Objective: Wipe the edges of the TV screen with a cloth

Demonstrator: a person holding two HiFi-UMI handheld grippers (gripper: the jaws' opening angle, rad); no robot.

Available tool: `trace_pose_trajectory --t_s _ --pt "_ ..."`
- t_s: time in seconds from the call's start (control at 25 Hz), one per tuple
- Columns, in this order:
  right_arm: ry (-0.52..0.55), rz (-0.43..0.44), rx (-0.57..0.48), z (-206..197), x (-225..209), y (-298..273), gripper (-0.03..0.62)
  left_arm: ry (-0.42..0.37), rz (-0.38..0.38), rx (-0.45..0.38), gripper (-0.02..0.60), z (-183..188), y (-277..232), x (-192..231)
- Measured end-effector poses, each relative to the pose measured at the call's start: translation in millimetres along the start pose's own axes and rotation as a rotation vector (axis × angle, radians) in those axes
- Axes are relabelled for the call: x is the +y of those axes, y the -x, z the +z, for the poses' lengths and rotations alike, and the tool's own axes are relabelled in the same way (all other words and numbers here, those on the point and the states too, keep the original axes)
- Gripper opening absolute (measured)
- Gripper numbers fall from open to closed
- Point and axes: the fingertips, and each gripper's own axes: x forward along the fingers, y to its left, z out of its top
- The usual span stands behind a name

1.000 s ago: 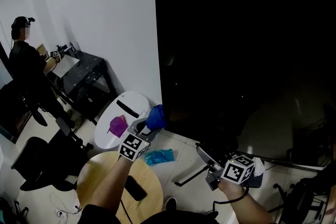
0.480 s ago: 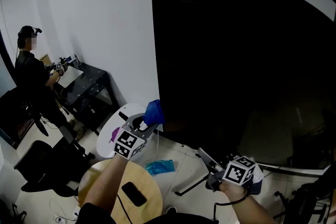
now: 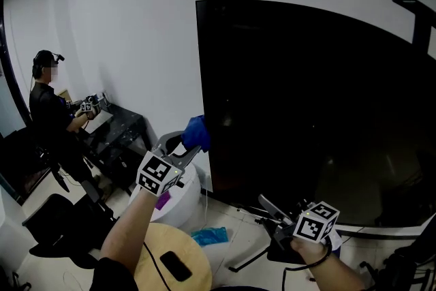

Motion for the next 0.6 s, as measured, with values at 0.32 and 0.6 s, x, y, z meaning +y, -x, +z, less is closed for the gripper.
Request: trace_pose_trajectory --t_s 0.32,0.6 --pt "0.093 0.032 -0.077 67.3 19.5 -0.3 0.321 -0.056 0.043 -0.118 0.148 96.3 5.7 44.8" --pt "0.133 0.064 -0.115 93.7 38.1 2.7 0.321 -0.101 0.087 -0.186 0.138 159.5 12.4 77.0"
